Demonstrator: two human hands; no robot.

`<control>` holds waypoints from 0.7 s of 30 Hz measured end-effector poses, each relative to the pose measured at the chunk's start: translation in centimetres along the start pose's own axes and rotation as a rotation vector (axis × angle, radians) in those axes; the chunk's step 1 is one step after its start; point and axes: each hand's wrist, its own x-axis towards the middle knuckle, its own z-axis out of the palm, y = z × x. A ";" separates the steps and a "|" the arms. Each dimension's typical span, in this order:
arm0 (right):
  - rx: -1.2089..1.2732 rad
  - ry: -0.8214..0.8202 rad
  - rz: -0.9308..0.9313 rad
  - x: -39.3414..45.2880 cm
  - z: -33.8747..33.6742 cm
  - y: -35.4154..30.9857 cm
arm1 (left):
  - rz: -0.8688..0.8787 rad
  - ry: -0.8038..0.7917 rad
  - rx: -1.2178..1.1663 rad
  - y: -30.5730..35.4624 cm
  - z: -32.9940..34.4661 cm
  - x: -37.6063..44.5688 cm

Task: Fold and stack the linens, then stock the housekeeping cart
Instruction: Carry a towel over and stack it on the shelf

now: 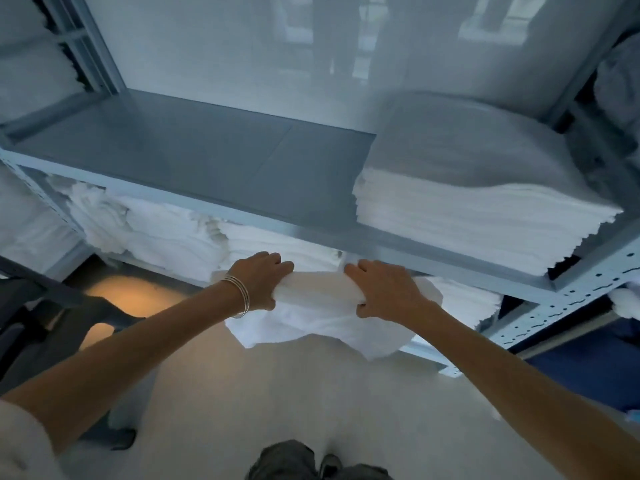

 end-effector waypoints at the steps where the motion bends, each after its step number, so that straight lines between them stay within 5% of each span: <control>1: -0.001 0.012 0.002 1.2 -0.4 0.2 | -0.007 0.020 -0.017 -1.1 -0.4 0.7; 13: 0.008 0.251 0.125 20.2 -11.7 2.0 | 0.030 0.328 -0.064 -19.5 -11.2 12.9; 21: -0.268 0.624 0.182 31.3 -14.6 3.9 | 0.147 0.813 0.111 -28.1 -13.6 21.3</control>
